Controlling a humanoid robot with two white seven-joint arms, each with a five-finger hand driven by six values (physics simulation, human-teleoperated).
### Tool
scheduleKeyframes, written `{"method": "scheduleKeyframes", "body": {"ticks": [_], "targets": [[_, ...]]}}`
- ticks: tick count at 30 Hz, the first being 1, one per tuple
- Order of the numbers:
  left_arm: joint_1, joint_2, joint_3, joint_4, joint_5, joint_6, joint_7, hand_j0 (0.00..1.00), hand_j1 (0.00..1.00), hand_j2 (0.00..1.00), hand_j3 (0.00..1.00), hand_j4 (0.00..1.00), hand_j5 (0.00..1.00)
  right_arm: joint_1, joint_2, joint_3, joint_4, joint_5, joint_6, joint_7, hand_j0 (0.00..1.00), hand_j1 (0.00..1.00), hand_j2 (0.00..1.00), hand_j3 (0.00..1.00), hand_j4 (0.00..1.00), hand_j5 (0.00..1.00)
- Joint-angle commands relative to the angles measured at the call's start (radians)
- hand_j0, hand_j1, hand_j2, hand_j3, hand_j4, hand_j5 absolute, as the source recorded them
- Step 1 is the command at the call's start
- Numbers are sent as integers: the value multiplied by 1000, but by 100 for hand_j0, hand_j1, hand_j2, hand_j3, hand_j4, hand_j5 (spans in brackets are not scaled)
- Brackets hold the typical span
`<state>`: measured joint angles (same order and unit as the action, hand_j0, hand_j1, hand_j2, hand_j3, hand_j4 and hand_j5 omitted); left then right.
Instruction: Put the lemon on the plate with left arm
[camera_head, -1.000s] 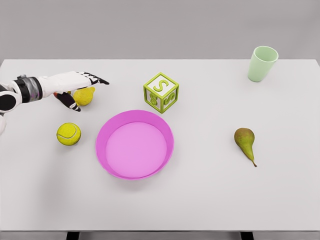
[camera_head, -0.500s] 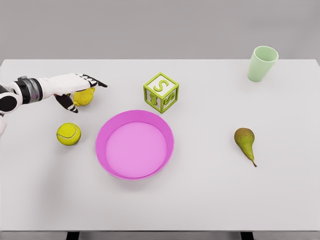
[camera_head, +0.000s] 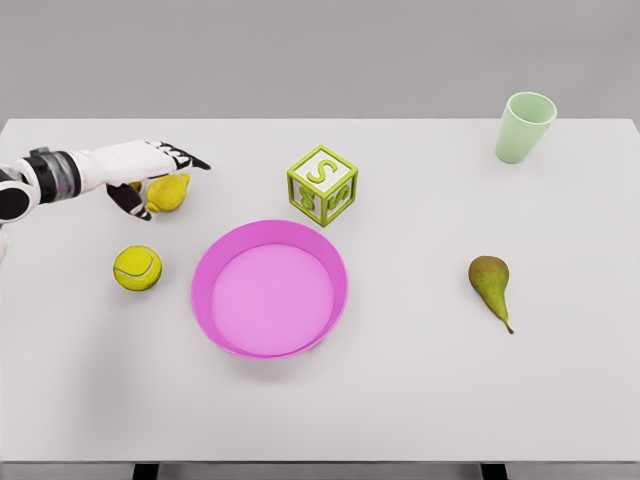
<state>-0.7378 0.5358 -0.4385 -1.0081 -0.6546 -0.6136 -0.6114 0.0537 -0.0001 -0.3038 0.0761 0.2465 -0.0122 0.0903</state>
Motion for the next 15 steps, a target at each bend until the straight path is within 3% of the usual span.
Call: {"method": "scheduleKeyframes", "body": {"ticks": [1, 15], "targets": [[2, 1, 3, -1, -2, 3, 1, 100, 100, 100, 100, 100, 100, 0, 0, 0, 1, 0, 0, 0, 100, 100, 100, 100, 100, 100], [5, -2, 3, 6, -28, 3, 1, 100, 100, 100, 100, 100, 100, 0, 0, 0, -1, 0, 0, 0, 100, 100, 100, 100, 100, 100]]}}
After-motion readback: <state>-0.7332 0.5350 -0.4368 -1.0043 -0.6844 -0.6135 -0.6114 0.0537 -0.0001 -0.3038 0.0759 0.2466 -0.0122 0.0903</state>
